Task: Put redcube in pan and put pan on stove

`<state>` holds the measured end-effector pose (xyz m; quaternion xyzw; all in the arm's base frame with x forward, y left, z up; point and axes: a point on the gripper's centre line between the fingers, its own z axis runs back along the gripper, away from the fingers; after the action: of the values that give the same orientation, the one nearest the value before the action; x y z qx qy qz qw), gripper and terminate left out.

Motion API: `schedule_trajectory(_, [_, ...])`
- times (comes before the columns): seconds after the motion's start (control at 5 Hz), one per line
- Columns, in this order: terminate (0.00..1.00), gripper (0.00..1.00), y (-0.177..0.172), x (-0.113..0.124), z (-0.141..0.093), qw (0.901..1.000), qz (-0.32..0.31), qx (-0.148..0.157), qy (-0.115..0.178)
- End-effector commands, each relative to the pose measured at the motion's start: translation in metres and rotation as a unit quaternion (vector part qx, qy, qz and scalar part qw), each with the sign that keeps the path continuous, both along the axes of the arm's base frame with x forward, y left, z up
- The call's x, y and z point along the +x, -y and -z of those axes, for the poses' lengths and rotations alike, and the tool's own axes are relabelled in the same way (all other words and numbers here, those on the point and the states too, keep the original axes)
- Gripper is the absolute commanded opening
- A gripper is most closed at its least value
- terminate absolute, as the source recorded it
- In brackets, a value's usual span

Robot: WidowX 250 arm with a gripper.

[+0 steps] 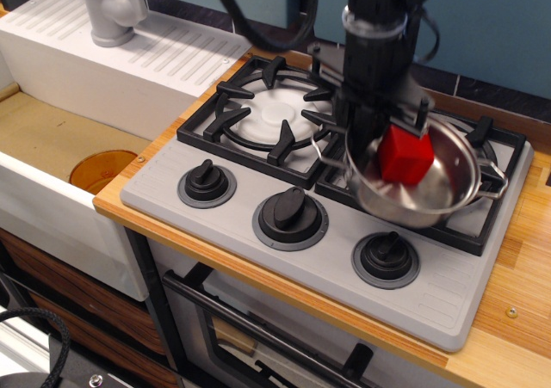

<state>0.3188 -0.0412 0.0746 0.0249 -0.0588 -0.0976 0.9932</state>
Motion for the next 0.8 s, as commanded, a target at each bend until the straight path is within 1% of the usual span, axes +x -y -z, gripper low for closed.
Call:
schedule_trajectory(0.0, [0.00, 0.00, -0.017, 0.024, -0.070, 0.9992, 0.027, 0.007, 0.029])
schedule_trajectory(0.4, [0.00, 0.00, -0.056, 0.040, -0.080, 0.9980, 0.056, 0.016, 0.023])
schedule_trajectory(0.6, [0.00, 0.00, -0.075, 0.051, -0.084, 0.9973, 0.067, 0.020, 0.022])
